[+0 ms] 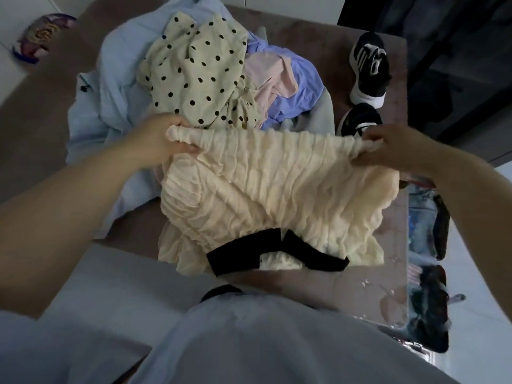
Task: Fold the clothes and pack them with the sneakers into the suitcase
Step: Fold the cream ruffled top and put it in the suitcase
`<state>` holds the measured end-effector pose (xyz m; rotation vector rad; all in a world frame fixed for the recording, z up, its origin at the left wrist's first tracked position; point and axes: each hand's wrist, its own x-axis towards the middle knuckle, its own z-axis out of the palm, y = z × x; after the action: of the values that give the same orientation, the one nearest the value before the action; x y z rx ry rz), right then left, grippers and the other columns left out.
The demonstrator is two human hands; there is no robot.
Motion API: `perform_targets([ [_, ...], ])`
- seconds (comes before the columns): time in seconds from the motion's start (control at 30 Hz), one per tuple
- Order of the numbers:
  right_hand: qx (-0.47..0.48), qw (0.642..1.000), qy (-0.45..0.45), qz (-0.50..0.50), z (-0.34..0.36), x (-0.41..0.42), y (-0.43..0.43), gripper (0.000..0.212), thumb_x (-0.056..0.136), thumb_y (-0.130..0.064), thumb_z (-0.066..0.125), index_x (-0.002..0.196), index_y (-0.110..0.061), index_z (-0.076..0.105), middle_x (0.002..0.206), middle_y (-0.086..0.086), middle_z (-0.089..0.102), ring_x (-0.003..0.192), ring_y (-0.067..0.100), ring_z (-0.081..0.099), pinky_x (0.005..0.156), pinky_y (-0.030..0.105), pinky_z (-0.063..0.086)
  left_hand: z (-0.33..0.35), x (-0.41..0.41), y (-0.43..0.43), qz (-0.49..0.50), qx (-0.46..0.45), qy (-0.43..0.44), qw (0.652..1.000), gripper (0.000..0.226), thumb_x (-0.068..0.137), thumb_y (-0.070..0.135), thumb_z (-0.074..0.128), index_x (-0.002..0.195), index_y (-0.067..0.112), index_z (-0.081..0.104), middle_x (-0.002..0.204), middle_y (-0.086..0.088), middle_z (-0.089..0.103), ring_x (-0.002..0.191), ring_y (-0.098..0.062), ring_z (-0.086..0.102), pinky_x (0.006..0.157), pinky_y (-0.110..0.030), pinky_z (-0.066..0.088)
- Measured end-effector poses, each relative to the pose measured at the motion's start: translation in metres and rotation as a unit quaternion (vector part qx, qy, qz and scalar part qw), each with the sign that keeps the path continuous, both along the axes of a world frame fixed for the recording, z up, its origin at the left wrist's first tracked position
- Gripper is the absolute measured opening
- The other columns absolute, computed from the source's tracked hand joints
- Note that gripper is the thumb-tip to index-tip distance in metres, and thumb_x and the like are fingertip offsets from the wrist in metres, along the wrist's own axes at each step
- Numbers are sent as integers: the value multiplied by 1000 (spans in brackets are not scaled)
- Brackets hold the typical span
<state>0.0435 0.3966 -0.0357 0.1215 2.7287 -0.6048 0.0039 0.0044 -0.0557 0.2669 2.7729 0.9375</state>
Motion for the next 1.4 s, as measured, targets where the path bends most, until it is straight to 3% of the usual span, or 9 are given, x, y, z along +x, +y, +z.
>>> perform_targets([
  [0.2, 45, 975, 203, -81, -23, 1, -83, 49, 76, -15, 65, 122, -10, 48, 124, 16, 48, 116, 36, 44, 96, 40, 33, -9, -7, -18, -21, 21, -36, 999, 24, 77, 18, 74, 88, 19, 53, 78, 14, 52, 75, -9, 52, 61, -16, 40],
  [0.33, -57, 965, 247, 66, -46, 77, -195, 32, 75, -14, 67, 106, -12, 62, 108, 11, 58, 96, 33, 54, 84, 42, 42, -12, -10, -24, -44, 49, -34, 997, 31, 75, 14, 75, 97, 16, 55, 80, 14, 53, 71, 0, 48, 59, -7, 37],
  [0.57, 11, 993, -38, 109, -101, 140, -307, 99, 75, -57, 63, 147, -22, 6, 151, 9, 12, 136, 33, 15, 112, 50, 13, -15, -12, -35, -109, 44, -31, 993, 34, 76, 12, 74, 104, 16, 54, 90, 6, 56, 81, -7, 51, 68, -10, 39],
  [0.8, 142, 980, 122, 60, -129, 130, -323, 60, 55, -48, 81, 111, -35, 62, 99, 7, 62, 82, 32, 61, 72, 49, 52, -13, 2, -39, -145, -2, -11, 989, 70, 90, 14, 57, 146, 24, 16, 150, -9, 25, 136, -20, 29, 105, -24, 24],
  [0.97, 126, 968, 198, 91, -126, 123, -317, 41, 50, -18, 80, 89, -27, 70, 83, 3, 63, 65, 30, 61, 56, 36, 51, -13, 4, -47, -228, -59, 93, 967, 40, 85, -7, 48, 119, 12, 54, 137, -10, 32, 121, -23, 43, 99, -31, 36],
  [1.07, -31, 979, 188, 73, -116, 123, -310, 27, 73, -7, 61, 95, -20, 70, 91, 5, 64, 72, 31, 62, 62, 35, 51, -2, 4, -47, -237, -83, 86, 964, 30, 85, -10, 42, 89, 5, 68, 141, -2, 37, 101, -17, 59, 92, -27, 41],
  [1.17, -288, 955, 69, 24, -87, 136, -294, 30, 88, 3, 52, 108, -16, 63, 101, -1, 55, 84, 2, 54, 76, 20, 43, 16, 1, -50, -208, -109, 71, 969, 27, 87, -2, 49, 93, 12, 71, 139, 2, 41, 115, -16, 50, 96, -19, 31],
  [1.27, -490, 869, 58, -32, -48, 151, -266, 31, 91, 1, 50, 98, -28, 59, 88, -7, 55, 69, -5, 50, 67, 10, 40, 51, -4, -39, -171, -78, 42, 981, 27, 84, 1, 57, 99, 19, 71, 132, 6, 49, 119, -7, 43, 96, -17, 26],
  [1.4, -646, 730, 96, -202, -26, 161, -208, 15, 89, -15, 59, 96, -27, 63, 92, -4, 64, 88, 14, 58, 76, 25, 49, 91, -19, 9, -171, -51, 12, 984, 22, 85, 15, 57, 96, 29, 70, 111, 16, 57, 106, -1, 48, 84, -19, 34],
])
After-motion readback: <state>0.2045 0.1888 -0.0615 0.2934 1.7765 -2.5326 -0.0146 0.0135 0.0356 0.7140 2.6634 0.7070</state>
